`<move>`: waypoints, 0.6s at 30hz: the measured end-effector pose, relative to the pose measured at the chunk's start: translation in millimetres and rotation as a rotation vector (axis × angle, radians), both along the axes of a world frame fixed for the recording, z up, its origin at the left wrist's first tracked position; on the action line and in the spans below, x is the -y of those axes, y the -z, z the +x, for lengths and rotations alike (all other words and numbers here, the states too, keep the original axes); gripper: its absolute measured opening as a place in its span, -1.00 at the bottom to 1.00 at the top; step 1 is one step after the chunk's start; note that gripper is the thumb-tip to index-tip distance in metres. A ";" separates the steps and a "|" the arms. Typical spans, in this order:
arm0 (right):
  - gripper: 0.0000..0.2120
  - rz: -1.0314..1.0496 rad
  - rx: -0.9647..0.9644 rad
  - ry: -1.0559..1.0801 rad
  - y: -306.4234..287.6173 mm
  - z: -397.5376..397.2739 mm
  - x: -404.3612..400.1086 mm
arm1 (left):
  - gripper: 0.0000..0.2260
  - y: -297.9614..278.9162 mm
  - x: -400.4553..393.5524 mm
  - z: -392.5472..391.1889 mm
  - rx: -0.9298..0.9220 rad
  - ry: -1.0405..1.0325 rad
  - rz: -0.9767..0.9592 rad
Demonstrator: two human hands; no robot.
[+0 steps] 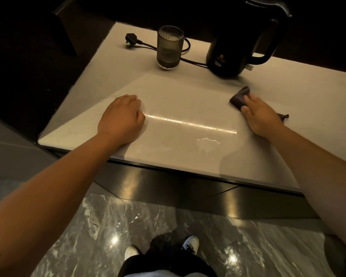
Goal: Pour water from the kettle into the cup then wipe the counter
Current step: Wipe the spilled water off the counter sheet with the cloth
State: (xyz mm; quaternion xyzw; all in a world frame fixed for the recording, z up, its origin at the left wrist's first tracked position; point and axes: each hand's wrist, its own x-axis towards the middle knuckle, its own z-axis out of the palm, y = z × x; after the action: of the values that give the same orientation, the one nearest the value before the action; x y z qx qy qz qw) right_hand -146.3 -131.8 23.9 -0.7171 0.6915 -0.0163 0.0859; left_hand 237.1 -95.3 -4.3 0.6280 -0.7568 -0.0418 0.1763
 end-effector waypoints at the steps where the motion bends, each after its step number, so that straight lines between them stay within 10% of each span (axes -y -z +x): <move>1: -0.52 0.007 0.008 -0.021 1.8 13.1 -17.1 | -0.66 0.6 0.1 0.7 0.000 0.008 0.004; 18: -0.63 -0.073 0.131 0.244 -6.2 114.5 -119.4 | -0.72 -17.2 -18.8 56.7 -0.081 0.123 0.052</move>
State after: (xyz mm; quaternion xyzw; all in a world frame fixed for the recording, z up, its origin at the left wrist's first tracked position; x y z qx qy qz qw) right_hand -31.8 -12.4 30.1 -0.6278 0.7653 -0.0985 0.1021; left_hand 293.8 -76.6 12.9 0.5825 -0.7848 -0.0975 0.1876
